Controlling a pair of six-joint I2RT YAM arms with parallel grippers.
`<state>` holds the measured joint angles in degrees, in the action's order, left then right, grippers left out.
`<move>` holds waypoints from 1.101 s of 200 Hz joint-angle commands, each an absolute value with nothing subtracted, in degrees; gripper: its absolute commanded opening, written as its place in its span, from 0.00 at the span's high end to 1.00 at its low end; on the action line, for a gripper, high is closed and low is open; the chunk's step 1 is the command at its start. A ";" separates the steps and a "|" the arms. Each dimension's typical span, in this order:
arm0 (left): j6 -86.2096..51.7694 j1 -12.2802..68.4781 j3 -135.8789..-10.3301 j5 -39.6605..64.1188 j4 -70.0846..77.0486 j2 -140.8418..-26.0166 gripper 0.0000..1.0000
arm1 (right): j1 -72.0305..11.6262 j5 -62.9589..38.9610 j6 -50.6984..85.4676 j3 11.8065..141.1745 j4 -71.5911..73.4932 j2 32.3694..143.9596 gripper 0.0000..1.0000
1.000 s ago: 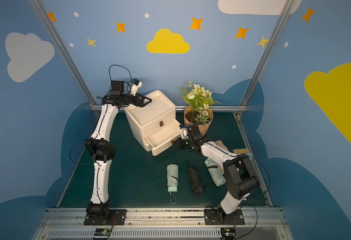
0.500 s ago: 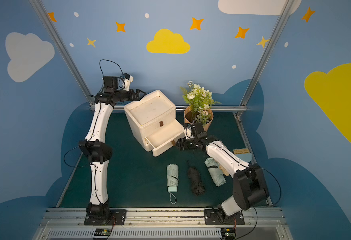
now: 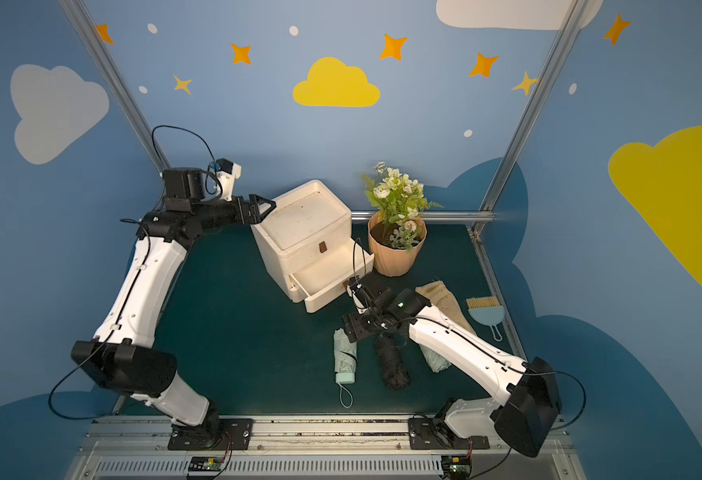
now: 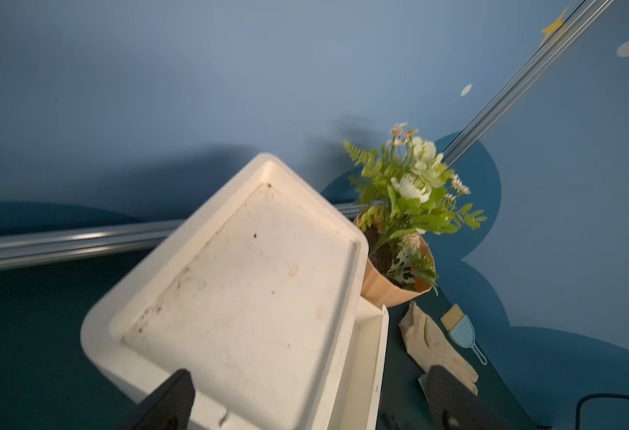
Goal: Place the umbrella in the drawer by color
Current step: Open the drawer in the storage box, then pick up the umbrella from the center of the board.
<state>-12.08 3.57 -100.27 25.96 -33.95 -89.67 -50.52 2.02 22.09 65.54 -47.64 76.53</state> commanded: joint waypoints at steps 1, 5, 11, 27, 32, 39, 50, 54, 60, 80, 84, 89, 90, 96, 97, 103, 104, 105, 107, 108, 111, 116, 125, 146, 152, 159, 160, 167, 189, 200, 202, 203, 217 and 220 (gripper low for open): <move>-15.23 3.25 -86.38 21.05 -22.96 -80.74 0.00 | -53.98 6.26 26.40 64.67 -53.32 79.71 0.14; -15.49 3.30 -84.12 20.27 -22.29 -79.06 0.00 | -54.48 6.07 26.44 64.69 -53.35 80.55 0.13; -16.09 3.34 -80.77 18.90 -21.32 -76.99 0.00 | -55.07 5.85 26.52 64.69 -53.35 82.11 0.12; -17.39 3.58 -72.39 17.03 -19.08 -70.92 0.00 | -56.05 4.63 26.47 65.96 -53.65 86.85 0.08; -17.81 3.67 -70.07 16.30 -18.82 -69.20 0.00 | -56.24 4.12 26.37 66.76 -53.91 88.42 0.07; -18.35 3.63 -67.08 15.14 -18.26 -66.79 0.00 | -56.70 3.97 26.17 67.67 -54.14 90.59 0.03; -19.10 3.60 -62.63 13.76 -17.36 -63.38 0.00 | -57.51 3.69 25.59 69.10 -54.38 93.53 0.01; -19.20 3.60 -61.29 12.86 -17.08 -62.33 0.00 | -57.76 3.69 25.49 69.51 -54.34 94.37 0.02; -19.13 3.60 -59.68 11.28 -17.03 -60.76 0.00 | -58.04 3.63 25.43 69.84 -54.03 95.47 0.01; -18.14 3.53 -57.05 9.32 -19.56 -58.08 0.00 | -58.54 2.95 24.20 70.13 -52.29 98.41 0.01; -17.89 3.45 -56.86 9.11 -20.18 -57.92 0.00 | -58.54 2.69 23.86 70.19 -51.93 98.94 0.01; -17.73 3.38 -56.82 8.99 -20.69 -57.75 0.00 | -58.54 2.72 23.61 70.28 -51.65 99.74 0.02; -17.74 3.41 -56.76 8.98 -20.80 -57.70 0.00 | -58.54 2.72 23.54 70.30 -51.62 99.88 0.01; -17.59 3.43 -56.78 9.03 -21.19 -57.53 0.00 | -58.62 2.66 23.17 70.48 -51.19 100.71 0.01; -17.58 3.47 -56.78 9.00 -21.27 -57.50 0.00 | -58.62 2.65 23.10 70.49 -51.08 100.94 0.01; -17.61 3.43 -56.78 9.10 -21.47 -57.52 0.00 | -58.62 2.32 22.55 70.65 -50.75 101.73 0.01; -17.59 3.43 -56.78 9.12 -21.50 -57.55 0.00 | -58.62 2.30 22.52 70.70 -50.78 101.84 0.01; -17.59 3.43 -56.78 9.13 -21.52 -57.51 0.00 | -58.62 2.29 22.42 70.81 -50.74 102.03 0.01; -17.58 3.43 -56.78 9.14 -21.53 -57.53 0.00 | -58.62 2.29 22.31 70.97 -50.72 102.28 0.01; -17.58 3.43 -56.78 9.18 -21.49 -57.55 0.00 | -58.62 2.24 22.27 70.99 -50.67 102.38 0.01; -17.66 3.47 -56.82 9.29 -21.53 -57.51 0.00 | -58.61 2.28 22.05 71.21 -50.70 102.81 0.01; -17.75 3.43 -56.85 9.40 -21.54 -57.50 0.00 | -58.63 2.24 21.67 71.37 -50.42 103.44 0.01; -17.98 3.43 -57.12 9.62 -21.52 -57.68 0.00 | -58.61 2.32 20.87 71.76 -50.19 104.54 0.01; -18.45 3.44 -57.64 10.26 -21.22 -58.07 0.00 | -58.54 2.37 19.69 73.16 -50.14 107.03 0.02; -18.54 3.44 -57.82 10.36 -21.21 -58.22 0.00 | -58.61 2.24 19.42 73.49 -50.10 107.74 0.03; -18.50 3.43 -57.94 10.46 -21.35 -58.28 0.00 | -58.54 2.04 19.26 73.82 -50.02 108.52 0.04; -18.48 3.43 -57.97 10.46 -21.40 -58.32 0.00 | -58.54 2.08 19.25 73.87 -50.02 108.58 0.04; -18.46 3.43 -58.18 10.33 -21.55 -58.44 0.00 | -58.55 2.15 19.18 74.09 -50.10 109.18 0.06; -18.58 3.43 -58.26 10.20 -21.83 -58.60 0.00 | -58.16 2.88 19.48 73.68 -50.16 109.39 0.22; -18.72 3.48 -58.48 10.44 -21.88 -58.84 0.00 | -57.66 2.65 19.68 73.00 -49.86 109.10 0.22; -18.72 3.51 -58.59 10.45 -21.97 -58.88 0.00 | -57.59 2.57 19.64 72.90 -49.73 109.01 0.22; -18.72 3.51 -58.60 10.50 -22.02 -58.88 0.00 | -57.58 2.56 19.71 72.83 -49.69 108.95 0.22; -18.64 3.52 -59.26 10.80 -22.48 -59.23 0.00 | -56.99 2.20 19.75 71.79 -49.07 108.64 0.24; -18.63 3.56 -59.41 10.88 -22.56 -59.30 0.00 | -56.89 2.15 19.77 71.57 -49.05 108.63 0.25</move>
